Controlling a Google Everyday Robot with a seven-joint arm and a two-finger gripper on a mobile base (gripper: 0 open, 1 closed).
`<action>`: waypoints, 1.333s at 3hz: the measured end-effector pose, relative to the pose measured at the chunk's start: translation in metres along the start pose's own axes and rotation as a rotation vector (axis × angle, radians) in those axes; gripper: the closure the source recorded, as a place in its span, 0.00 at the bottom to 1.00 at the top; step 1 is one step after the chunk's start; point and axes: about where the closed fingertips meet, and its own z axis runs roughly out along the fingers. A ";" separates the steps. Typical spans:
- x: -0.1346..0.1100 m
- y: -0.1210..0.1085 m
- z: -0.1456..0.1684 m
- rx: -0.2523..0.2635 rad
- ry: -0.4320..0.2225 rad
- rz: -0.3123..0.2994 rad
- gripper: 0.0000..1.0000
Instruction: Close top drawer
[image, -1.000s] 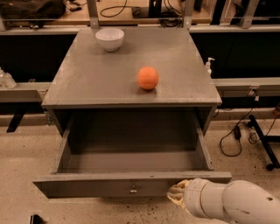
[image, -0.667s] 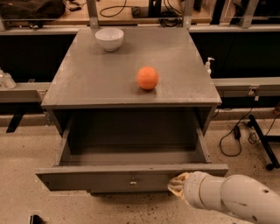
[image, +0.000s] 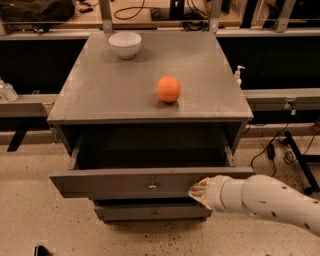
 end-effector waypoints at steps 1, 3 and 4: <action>-0.006 -0.027 0.023 -0.007 0.004 -0.021 1.00; -0.025 -0.078 0.070 -0.034 0.013 -0.057 1.00; -0.030 -0.089 0.082 -0.044 0.013 -0.064 1.00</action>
Offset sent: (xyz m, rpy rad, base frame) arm 0.1126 0.0151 -0.0129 -0.0398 -0.0003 0.0608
